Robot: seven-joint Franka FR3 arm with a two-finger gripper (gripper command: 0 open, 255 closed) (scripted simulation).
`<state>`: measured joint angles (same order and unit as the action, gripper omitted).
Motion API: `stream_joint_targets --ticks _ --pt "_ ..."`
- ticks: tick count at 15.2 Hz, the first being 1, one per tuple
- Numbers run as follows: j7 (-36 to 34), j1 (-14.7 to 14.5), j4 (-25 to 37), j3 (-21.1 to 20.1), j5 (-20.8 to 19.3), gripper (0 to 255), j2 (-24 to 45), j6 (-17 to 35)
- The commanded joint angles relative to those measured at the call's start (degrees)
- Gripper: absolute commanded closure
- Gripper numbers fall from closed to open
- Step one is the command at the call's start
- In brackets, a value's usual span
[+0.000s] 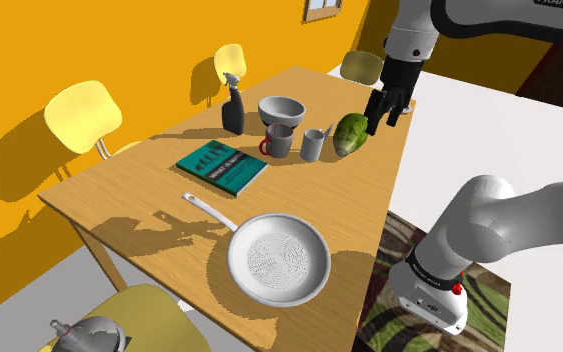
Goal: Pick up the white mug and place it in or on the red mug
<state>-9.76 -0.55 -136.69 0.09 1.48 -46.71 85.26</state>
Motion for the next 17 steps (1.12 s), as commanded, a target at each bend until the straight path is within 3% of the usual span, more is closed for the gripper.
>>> stream_joint_targets --ticks 1,9,17 --pt "0.00 0.00 0.00 0.00 0.00 0 0.00 0.00" --pt "-1.68 2.31 -1.89 0.67 -1.71 0 12.09 16.45" --pt "-3.76 4.49 1.37 1.70 -3.34 0 27.12 30.73"
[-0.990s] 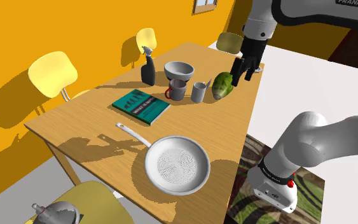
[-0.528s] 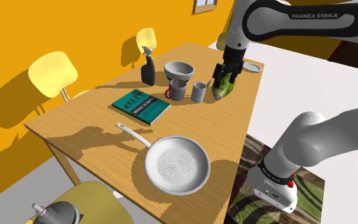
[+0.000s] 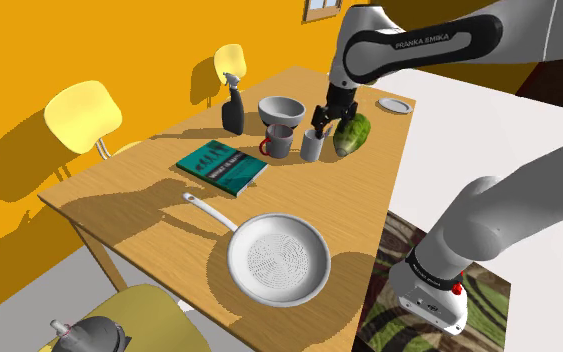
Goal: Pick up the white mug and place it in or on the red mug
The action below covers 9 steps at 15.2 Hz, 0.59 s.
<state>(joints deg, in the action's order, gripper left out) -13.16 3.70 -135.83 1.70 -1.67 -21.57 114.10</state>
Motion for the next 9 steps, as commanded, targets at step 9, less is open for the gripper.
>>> stream_joint_targets --ticks 9 --pt "-2.75 2.27 9.88 1.74 -1.47 0 20.14 13.52"
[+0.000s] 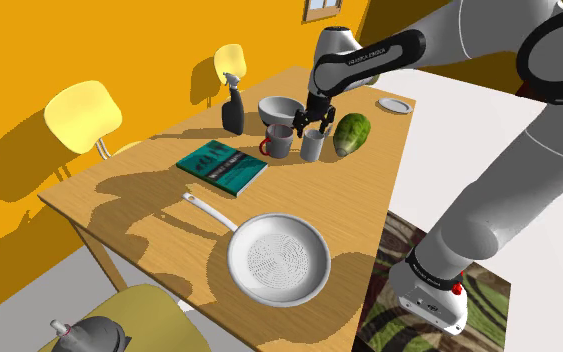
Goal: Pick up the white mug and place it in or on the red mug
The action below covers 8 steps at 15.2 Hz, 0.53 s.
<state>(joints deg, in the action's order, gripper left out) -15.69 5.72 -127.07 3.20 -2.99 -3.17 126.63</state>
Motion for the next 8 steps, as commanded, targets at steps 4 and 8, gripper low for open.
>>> stream_joint_targets --ticks 4,8 --pt "-0.63 0.68 3.15 0.65 -0.23 0 6.35 4.15" --pt "-0.59 0.77 2.16 0.71 -0.19 0 8.23 7.03"
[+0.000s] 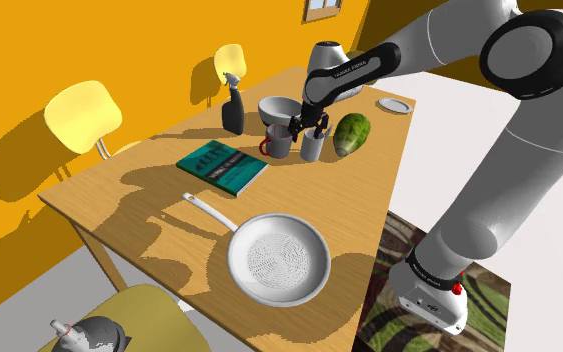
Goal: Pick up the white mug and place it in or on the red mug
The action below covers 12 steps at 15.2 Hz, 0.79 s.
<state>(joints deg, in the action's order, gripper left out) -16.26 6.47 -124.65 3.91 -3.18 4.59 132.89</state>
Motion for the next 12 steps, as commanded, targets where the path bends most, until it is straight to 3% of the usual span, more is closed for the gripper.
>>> stream_joint_targets --ticks 1,9,10,12 --pt "-0.01 0.03 -0.48 0.02 0.02 0 0.96 1.49" --pt "0.00 0.04 -0.60 0.03 0.03 0 1.25 1.90" --pt "0.00 0.04 -0.61 0.03 0.03 255 1.25 1.90" --pt "0.00 0.04 -0.61 0.03 0.03 255 1.25 1.90"
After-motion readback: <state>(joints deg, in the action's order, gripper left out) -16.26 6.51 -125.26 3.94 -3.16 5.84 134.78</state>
